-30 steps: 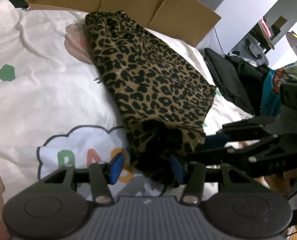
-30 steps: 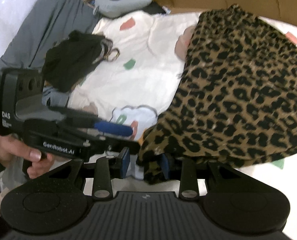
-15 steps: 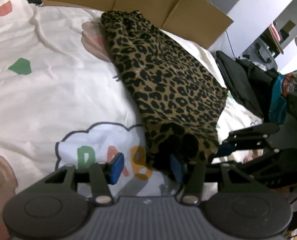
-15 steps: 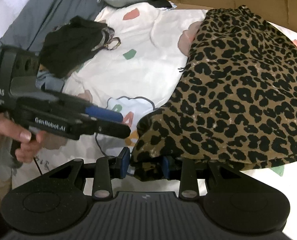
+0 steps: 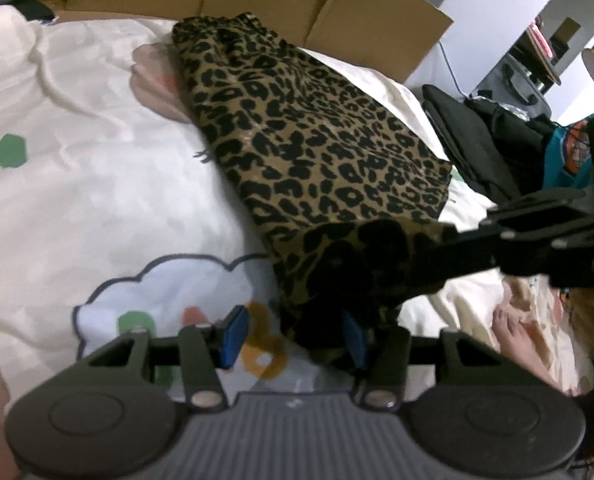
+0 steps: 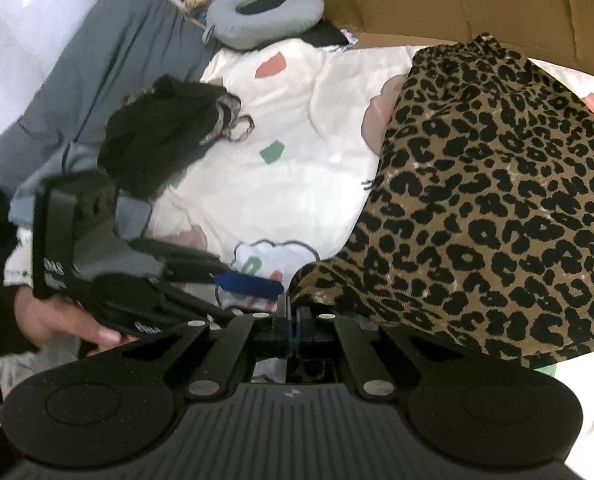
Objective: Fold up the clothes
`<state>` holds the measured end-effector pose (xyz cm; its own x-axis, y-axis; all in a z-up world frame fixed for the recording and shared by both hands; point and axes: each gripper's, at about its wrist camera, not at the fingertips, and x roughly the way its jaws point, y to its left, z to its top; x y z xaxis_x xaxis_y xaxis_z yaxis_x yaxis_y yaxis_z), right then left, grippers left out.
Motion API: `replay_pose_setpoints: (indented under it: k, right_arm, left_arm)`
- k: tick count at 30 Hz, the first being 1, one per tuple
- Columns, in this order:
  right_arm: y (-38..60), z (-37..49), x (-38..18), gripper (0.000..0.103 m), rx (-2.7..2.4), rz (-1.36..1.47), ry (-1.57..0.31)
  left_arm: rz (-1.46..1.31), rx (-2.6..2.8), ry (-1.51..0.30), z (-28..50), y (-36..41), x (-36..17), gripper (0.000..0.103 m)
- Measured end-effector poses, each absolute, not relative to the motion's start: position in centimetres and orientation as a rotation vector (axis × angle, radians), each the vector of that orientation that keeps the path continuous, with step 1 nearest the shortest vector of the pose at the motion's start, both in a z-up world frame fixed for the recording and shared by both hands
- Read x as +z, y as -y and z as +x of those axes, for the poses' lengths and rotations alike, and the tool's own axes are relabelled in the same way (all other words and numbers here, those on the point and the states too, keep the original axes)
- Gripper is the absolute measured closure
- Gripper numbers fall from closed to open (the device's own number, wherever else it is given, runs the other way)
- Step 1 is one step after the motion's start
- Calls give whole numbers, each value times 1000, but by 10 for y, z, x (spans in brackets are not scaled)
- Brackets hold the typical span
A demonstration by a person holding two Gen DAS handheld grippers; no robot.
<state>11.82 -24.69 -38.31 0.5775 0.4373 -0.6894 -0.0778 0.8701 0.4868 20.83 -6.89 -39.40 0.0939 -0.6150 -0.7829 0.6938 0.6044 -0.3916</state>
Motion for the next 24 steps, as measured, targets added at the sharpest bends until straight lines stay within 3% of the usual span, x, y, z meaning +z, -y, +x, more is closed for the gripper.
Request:
replay_pose_setpoints:
  k: [13,16,17,18,19,24]
  right_arm:
    - [255,118,-384,103,323,507,-911]
    - [258,118,-385,103,317,524,-913]
    - [258,117,-386,103,315,526,-913]
    - [259,117,-386,103,314,526,-914]
    - [259,117,-386,103,312,526,-915]
    - [262,116,-390,103,291,522,-930]
  left_arm:
    - [155,-953,-1027,205,102,-404,48]
    - [166,-963,-1006,203,103,-402,58]
    - [169,-969,-1004,203,103,-402,68]
    - [181,-963,-1004,203,103,-402,85]
    - [193,-947,-1007,203,101,-403,93]
    - [145,-929,-1024,208,82,-400,95]
